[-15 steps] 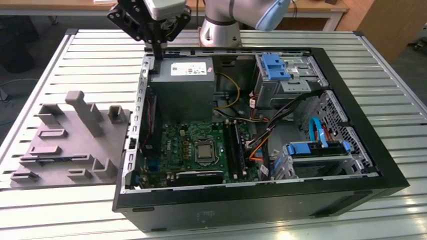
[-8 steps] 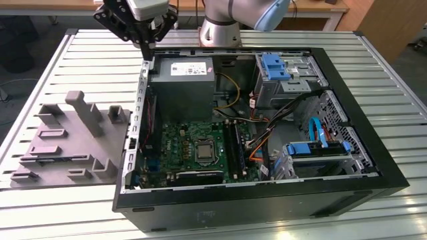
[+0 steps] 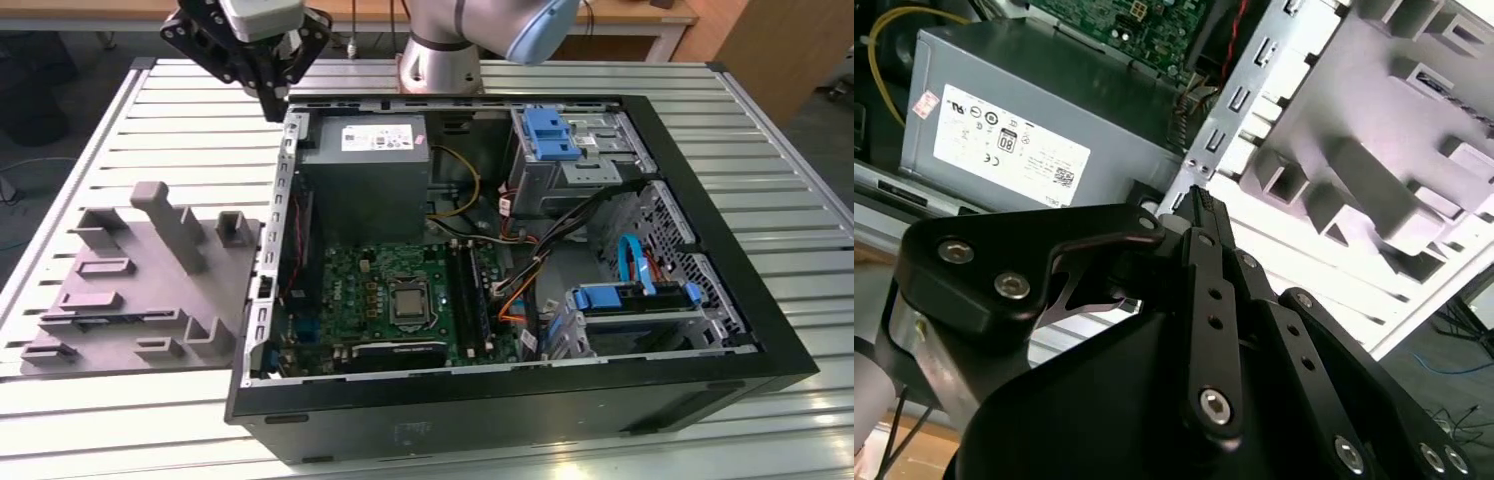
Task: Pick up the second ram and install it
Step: 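Reach for the second ram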
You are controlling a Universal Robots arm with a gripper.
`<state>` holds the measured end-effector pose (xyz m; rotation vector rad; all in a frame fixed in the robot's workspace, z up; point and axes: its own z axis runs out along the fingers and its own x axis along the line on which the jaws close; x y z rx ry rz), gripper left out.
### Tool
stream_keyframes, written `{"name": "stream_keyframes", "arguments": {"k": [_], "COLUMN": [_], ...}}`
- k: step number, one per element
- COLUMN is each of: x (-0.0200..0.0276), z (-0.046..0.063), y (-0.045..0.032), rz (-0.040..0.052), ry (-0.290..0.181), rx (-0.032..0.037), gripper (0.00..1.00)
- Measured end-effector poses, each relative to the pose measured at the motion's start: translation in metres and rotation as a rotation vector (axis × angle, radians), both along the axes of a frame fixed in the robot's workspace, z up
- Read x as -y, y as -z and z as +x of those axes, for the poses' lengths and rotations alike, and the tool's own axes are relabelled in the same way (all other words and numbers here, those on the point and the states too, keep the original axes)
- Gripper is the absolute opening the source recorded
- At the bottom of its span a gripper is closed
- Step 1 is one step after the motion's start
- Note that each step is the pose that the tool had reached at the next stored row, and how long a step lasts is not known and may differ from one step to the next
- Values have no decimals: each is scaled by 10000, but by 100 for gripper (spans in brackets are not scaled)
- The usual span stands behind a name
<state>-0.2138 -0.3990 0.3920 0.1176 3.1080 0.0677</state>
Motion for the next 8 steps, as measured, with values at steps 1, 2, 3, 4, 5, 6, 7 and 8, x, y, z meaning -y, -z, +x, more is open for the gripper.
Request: {"name": "stream_keyframes", "arguments": {"k": [1, 2, 3, 4, 5, 6, 7, 8], "x": [0, 0, 0, 0, 0, 0, 0, 0], "z": [-19, -40, -60, -80, -100, -121, -142, -164], "y": [1, 1, 1, 1, 2, 2, 2, 2], "rz": [0, 1, 0, 1, 1, 1, 0, 0], "ry": [0, 0, 1, 0, 1, 1, 1, 0], "rx": [1, 2, 3, 4, 5, 6, 7, 7], "gripper": [11, 11, 11, 11, 11, 11, 11, 11]}}
